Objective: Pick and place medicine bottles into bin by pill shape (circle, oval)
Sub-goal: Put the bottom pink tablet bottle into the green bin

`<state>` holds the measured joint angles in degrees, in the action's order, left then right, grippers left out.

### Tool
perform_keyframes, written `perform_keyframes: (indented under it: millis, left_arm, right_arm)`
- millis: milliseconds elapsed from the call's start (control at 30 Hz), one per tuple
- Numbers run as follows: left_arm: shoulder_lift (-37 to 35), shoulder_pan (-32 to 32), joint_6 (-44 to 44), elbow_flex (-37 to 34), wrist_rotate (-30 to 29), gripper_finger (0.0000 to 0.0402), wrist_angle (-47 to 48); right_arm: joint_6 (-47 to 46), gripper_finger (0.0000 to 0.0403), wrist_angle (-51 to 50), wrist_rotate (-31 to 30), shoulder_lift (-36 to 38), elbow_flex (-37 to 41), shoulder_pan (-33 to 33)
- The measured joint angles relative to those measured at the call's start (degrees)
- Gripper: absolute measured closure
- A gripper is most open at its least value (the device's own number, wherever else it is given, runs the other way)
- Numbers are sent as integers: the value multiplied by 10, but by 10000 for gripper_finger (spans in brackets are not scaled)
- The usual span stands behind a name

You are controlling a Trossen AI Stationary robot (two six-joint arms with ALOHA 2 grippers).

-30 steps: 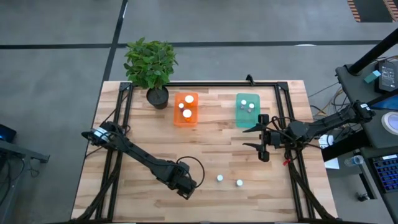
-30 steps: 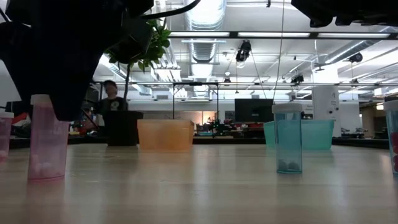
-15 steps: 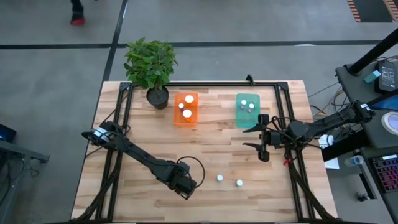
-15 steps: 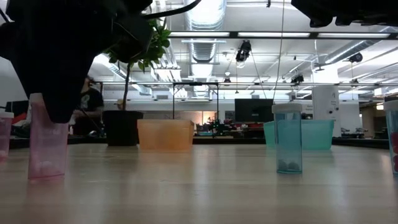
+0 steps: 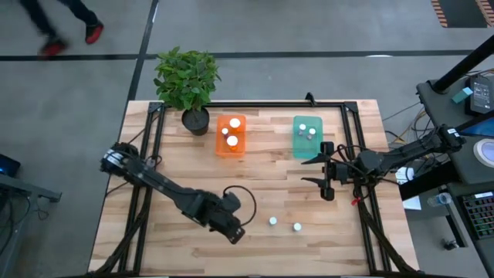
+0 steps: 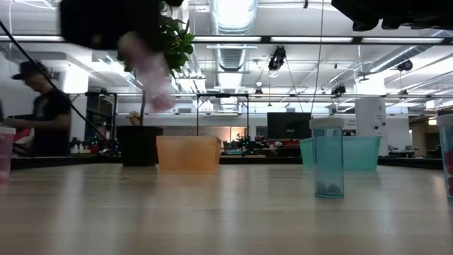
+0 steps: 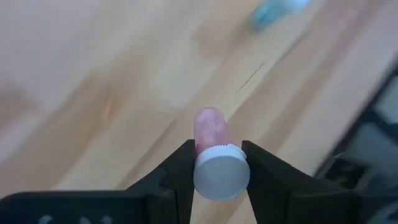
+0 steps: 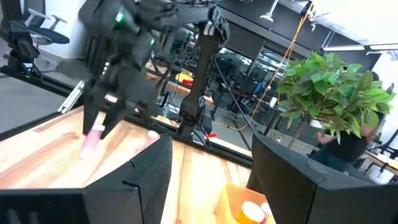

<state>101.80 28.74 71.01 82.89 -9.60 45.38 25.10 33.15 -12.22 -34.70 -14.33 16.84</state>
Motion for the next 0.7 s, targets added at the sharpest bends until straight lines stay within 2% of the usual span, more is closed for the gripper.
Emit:
perform_keyframes:
  millis: [200,367,533,700]
  left_arm:
    - [-31,-13,-144,0,-86,300,-146]
    - [-34,-27,-262,0,-103,300,-250]
    - [-34,-45,-299,0,-103,299,-264]
    - [-34,-69,-353,0,-101,299,-264]
  right_arm:
    - [1,193,-1,-4,1,0,0]
    - [3,193,-3,-4,1,0,0]
    - [3,193,-3,-6,1,0,0]
    - [-3,193,-19,-49,1,-1,0]
